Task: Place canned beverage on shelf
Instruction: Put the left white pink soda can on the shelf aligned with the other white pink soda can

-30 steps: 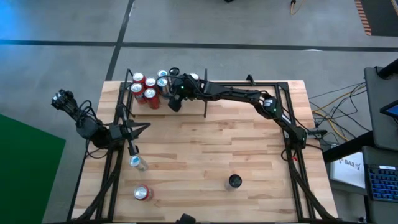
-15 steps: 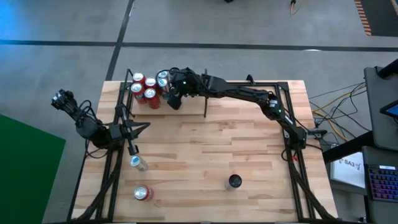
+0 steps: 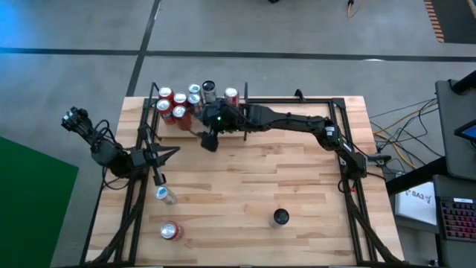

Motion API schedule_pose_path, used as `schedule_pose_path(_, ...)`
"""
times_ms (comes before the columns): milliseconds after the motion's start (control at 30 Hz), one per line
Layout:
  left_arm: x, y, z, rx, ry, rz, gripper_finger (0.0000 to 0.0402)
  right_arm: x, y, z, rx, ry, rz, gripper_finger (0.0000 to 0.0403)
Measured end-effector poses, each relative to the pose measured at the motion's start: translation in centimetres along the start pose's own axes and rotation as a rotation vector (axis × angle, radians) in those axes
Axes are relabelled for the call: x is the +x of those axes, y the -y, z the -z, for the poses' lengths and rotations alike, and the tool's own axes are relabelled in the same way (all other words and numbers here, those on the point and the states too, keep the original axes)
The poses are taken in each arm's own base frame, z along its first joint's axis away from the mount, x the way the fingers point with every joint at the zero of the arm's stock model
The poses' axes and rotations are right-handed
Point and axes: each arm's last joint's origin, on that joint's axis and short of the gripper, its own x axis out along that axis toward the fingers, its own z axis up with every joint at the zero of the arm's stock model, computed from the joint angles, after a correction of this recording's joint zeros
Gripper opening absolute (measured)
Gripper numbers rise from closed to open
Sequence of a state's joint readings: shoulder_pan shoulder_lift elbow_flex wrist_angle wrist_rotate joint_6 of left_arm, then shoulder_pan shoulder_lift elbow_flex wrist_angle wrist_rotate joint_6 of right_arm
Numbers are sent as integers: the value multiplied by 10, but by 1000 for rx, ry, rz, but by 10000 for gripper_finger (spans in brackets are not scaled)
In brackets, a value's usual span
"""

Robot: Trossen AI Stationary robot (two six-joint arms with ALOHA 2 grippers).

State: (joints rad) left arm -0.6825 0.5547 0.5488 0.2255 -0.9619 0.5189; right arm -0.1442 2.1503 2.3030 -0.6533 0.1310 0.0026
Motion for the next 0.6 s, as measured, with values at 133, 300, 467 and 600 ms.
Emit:
schedule_pose_path(133, 0, 0, 0, 2, -1, 1, 0, 4, -3, 10, -7, -64, -3, 228)
schedule_pose_path(300, 0, 0, 0, 3, -2, 1, 0, 20, 14, 32, 14, -159, 92, 85)
schedule_pose_path(467, 0, 0, 0, 2, -1, 1, 0, 37, 33, 51, 63, -191, 132, 17)
schedule_pose_path(600, 0, 0, 0, 6, -1, 1, 0, 41, 42, 55, 86, -182, 148, 9)
